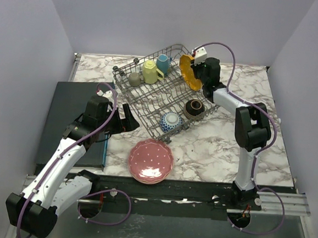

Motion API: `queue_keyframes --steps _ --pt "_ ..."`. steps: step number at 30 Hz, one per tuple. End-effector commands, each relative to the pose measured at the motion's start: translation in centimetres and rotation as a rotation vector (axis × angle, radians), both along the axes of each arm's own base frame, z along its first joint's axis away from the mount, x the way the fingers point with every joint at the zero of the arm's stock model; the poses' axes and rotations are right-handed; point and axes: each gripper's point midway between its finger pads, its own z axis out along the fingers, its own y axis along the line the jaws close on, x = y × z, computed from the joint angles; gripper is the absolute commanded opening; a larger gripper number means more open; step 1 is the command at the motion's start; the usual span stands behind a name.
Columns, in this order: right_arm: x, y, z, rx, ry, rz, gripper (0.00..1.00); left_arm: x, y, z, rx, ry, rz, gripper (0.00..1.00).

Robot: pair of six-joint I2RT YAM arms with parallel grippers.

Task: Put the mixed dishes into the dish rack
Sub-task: Insert the plate into the dish rack.

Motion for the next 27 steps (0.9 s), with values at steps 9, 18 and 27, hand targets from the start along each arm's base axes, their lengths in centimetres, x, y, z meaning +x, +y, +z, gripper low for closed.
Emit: queue_keyframes --steps 9,18,27 --pt "1.3 -0.6 4.1 0.118 -0.177 -0.067 0.0 0.4 0.1 0.2 -0.005 -0.021 -0.001 0.98" --pt "0.4 -1.3 1.6 0.133 -0.143 -0.098 0.0 0.4 0.0 0.1 -0.006 -0.017 -0.005 0.98" --pt "0.3 -1.9 1.9 0.152 -0.133 -0.134 0.11 0.4 0.1 0.1 -0.006 -0.017 -0.003 0.98"
